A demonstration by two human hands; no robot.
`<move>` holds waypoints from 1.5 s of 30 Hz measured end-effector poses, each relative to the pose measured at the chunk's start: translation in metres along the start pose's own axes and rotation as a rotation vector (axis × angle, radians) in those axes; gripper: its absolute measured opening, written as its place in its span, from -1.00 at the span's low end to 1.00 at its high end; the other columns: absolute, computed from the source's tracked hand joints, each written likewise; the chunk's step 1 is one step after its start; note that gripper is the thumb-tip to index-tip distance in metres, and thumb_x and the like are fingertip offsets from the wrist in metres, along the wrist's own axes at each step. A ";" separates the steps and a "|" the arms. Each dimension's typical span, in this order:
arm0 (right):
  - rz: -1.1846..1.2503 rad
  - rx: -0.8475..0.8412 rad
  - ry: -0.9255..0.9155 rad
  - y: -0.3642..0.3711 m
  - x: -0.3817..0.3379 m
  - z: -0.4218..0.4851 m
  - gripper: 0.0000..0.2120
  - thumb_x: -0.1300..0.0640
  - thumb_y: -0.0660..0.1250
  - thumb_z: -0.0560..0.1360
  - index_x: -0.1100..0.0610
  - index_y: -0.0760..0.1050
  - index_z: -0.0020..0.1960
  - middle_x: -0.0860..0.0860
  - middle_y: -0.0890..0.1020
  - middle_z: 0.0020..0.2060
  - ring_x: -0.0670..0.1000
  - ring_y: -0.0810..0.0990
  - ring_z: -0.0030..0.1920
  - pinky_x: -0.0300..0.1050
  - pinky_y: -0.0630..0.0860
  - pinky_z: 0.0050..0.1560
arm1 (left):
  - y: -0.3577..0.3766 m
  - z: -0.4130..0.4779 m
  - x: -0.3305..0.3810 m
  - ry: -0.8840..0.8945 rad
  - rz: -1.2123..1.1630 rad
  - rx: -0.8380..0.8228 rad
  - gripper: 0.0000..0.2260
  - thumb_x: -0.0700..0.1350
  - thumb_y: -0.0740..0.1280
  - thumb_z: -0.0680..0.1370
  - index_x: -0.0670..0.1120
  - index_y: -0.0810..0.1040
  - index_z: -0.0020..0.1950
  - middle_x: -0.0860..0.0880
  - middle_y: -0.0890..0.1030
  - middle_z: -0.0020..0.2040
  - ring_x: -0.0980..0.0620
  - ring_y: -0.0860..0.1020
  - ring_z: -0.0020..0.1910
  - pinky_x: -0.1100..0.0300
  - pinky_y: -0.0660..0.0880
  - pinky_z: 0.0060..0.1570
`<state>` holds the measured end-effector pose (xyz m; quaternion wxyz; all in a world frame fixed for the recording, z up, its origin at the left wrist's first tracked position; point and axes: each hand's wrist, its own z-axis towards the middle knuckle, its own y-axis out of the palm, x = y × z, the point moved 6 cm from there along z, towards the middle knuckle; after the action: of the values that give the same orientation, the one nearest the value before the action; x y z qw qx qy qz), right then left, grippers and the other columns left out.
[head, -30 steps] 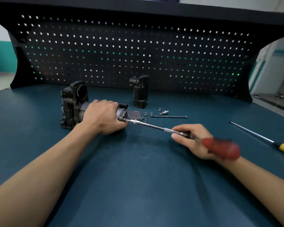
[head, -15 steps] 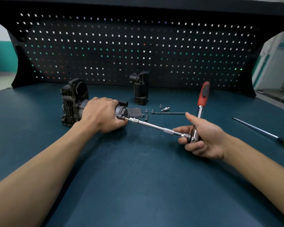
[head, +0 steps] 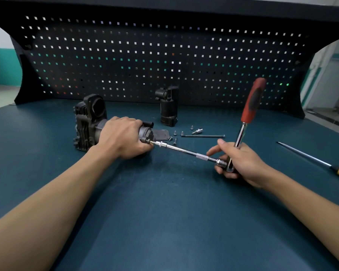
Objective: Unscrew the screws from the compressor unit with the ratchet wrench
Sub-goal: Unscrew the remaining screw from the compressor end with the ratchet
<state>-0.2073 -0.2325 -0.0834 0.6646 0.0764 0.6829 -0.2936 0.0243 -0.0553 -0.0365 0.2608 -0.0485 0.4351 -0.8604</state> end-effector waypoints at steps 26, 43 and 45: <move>-1.101 0.371 -0.945 0.005 -0.041 -0.030 -0.79 0.16 0.29 0.61 0.10 0.65 0.18 -0.04 0.57 -0.22 0.03 0.55 -0.25 -0.03 0.46 -0.46 | -0.001 0.000 0.000 -0.008 -0.009 -0.015 -0.57 0.42 0.19 0.28 0.07 0.43 -0.24 0.06 0.62 -0.22 -0.07 0.58 -0.18 0.11 0.26 -0.18; 0.270 -0.125 0.361 0.011 0.011 -0.006 -0.48 -0.28 0.21 0.53 0.17 0.61 0.04 0.16 0.53 -0.38 -0.04 0.27 -0.61 -0.37 0.11 -0.61 | -0.002 -0.001 -0.001 0.012 -0.026 -0.012 -0.56 0.44 0.17 0.28 0.08 0.41 -0.20 0.04 0.63 -0.17 -0.09 0.58 -0.11 0.11 0.23 -0.17; 0.380 -0.202 0.434 0.014 0.011 -0.009 -0.45 -0.29 0.14 0.56 0.18 0.59 0.07 0.14 0.49 -0.39 -0.07 0.24 -0.62 -0.39 0.11 -0.64 | -0.002 -0.001 0.000 0.010 -0.024 -0.007 -0.55 0.44 0.17 0.28 0.08 0.43 -0.20 0.05 0.62 -0.18 -0.09 0.58 -0.12 0.11 0.22 -0.17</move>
<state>-0.2089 -0.2198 -0.0990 0.5504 0.1973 0.8081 -0.0715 0.0233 -0.0538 -0.0351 0.2484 -0.0505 0.4389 -0.8620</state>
